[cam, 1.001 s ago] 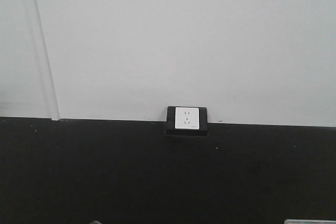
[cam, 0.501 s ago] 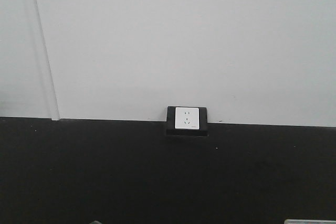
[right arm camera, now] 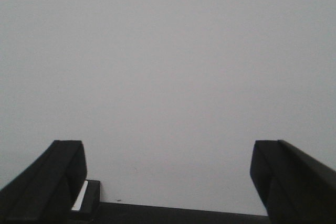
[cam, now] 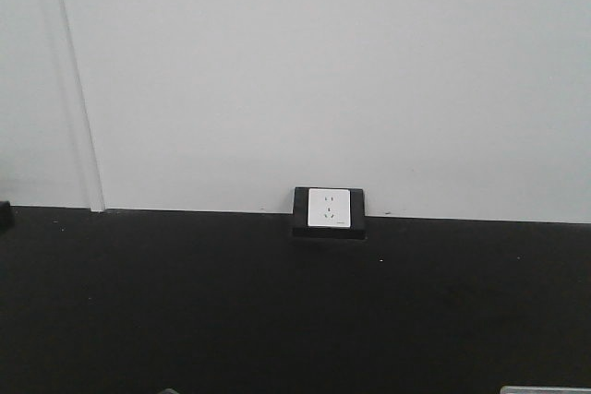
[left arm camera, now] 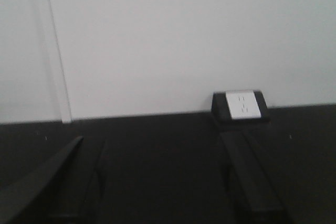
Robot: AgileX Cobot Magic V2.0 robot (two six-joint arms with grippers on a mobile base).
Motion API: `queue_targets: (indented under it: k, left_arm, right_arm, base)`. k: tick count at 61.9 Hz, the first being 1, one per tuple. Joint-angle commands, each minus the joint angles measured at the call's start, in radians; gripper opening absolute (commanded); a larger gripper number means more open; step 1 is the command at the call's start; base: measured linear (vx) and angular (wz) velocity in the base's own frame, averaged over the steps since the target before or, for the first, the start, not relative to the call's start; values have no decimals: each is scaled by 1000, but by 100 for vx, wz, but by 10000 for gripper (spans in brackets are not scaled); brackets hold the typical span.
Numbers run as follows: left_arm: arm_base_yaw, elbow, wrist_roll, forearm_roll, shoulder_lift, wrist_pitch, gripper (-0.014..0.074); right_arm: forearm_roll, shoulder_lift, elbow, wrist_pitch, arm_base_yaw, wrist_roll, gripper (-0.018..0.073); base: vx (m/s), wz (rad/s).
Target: Wipe beaker with gray cloth and return to tray
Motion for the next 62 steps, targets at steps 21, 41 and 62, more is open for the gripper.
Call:
queue_targets:
  k: [21, 41, 62]
  left_arm:
    - [-124, -133, 47, -125, 492, 438, 542]
    - [-129, -133, 47, -152, 732, 371, 542]
    - [-185, -133, 72, -157, 840, 300, 473]
  right_arm:
    - [-3, 40, -34, -73, -6, 3, 522]
    - [-10, 47, -34, -60, -6, -7, 515]
    - [-9, 47, -34, -53, -6, -38, 515]
  base:
    - [0, 0]
    - [0, 0]
    - [0, 0]
